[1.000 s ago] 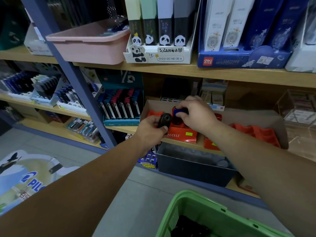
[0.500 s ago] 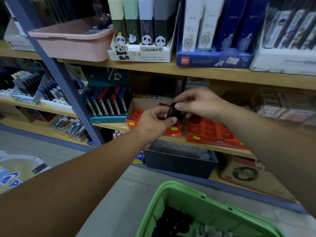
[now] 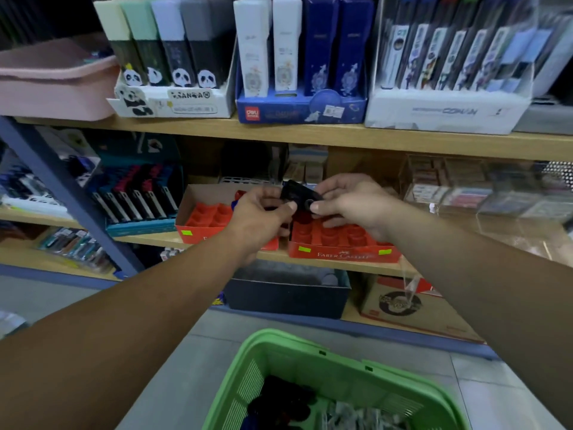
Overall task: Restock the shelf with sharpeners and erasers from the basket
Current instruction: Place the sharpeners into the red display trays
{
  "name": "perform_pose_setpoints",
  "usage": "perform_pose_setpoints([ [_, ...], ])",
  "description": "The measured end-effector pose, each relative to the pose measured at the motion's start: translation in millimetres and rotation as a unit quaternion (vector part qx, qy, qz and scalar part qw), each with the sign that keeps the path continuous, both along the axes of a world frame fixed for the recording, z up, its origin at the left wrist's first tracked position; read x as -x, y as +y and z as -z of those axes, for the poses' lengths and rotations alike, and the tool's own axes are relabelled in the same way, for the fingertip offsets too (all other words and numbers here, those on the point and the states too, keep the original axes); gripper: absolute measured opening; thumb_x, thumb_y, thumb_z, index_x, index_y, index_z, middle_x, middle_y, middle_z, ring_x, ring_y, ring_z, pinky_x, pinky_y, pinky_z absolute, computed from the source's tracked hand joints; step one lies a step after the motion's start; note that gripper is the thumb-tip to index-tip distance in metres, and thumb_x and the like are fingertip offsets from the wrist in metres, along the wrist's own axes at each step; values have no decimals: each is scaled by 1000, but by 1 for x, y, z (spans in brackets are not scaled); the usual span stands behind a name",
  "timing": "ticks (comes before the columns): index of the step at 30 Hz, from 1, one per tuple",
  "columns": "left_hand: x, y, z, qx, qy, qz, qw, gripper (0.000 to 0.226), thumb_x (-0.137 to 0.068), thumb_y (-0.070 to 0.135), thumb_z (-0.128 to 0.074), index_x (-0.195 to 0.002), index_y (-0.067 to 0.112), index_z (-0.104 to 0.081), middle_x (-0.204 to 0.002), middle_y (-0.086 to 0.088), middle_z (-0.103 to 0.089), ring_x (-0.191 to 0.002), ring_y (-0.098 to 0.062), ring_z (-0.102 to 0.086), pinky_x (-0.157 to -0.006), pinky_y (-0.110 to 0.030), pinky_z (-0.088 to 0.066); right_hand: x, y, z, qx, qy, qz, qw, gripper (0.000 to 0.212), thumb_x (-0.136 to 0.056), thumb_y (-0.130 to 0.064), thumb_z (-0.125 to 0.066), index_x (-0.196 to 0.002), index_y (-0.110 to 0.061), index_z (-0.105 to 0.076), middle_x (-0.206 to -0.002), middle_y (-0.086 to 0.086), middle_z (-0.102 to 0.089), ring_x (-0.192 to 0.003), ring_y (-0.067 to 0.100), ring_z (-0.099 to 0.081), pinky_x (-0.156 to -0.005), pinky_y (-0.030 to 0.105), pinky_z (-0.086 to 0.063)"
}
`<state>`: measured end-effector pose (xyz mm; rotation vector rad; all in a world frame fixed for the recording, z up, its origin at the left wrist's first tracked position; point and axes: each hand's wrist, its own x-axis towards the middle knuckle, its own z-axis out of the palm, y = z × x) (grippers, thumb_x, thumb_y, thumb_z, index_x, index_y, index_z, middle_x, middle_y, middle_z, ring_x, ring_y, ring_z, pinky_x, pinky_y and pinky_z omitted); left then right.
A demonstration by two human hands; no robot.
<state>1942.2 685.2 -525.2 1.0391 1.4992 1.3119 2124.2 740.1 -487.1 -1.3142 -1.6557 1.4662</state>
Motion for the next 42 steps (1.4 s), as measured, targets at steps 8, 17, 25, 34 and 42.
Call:
perform_pose_setpoints([
  [8, 7, 10, 5, -56, 309, 46, 948, 27, -95, 22, -72, -116, 29, -57, -99, 8, -65, -78, -6, -64, -67, -18, -53, -2, 19, 24, -140, -139, 46, 979, 12, -83, -21, -87, -86, -25, -76, -98, -2, -75, -102, 19, -70, -98, 43, -57],
  [17, 0, 22, 13, -75, 443, 91, 889, 30, -98, 19, -68, -126, 25, -65, -129, 2, -57, -108, -18, -63, -94, -37, -59, -20, 12, 26, -149, -149, 20, 977, 7, -93, -22, -77, -89, -27, -73, -99, -4, -72, -105, 18, -66, -99, 45, -56],
  [25, 17, 0, -5, -58, 445, 79, 890, 45, -94, 10, -69, -136, 23, -60, -116, 4, -59, -98, -14, -62, -86, -27, -57, -9, -12, 16, -193, -307, -102, 927, 10, -93, -39, -75, -97, -33, -69, -101, -9, -68, -98, 12, -66, -90, 43, -60],
  [34, 4, -80, -5, 32, 418, 146, 896, 25, -94, 15, -68, -117, 24, -67, -103, 6, -65, -84, -5, -64, -66, -20, -56, -22, -96, 8, -265, -312, -143, 901, 13, -91, -42, -77, -87, -31, -72, -85, -13, -70, -78, 3, -64, -71, 33, -59],
  [42, -7, -93, 11, 56, 373, 128, 917, 5, -94, 20, -71, -92, 24, -72, -89, 1, -72, -81, -13, -68, -72, -29, -57, -33, -102, 27, -221, -275, -167, 921, 19, -93, -44, -75, -89, -25, -74, -84, -10, -71, -78, 6, -66, -69, 33, -56],
])
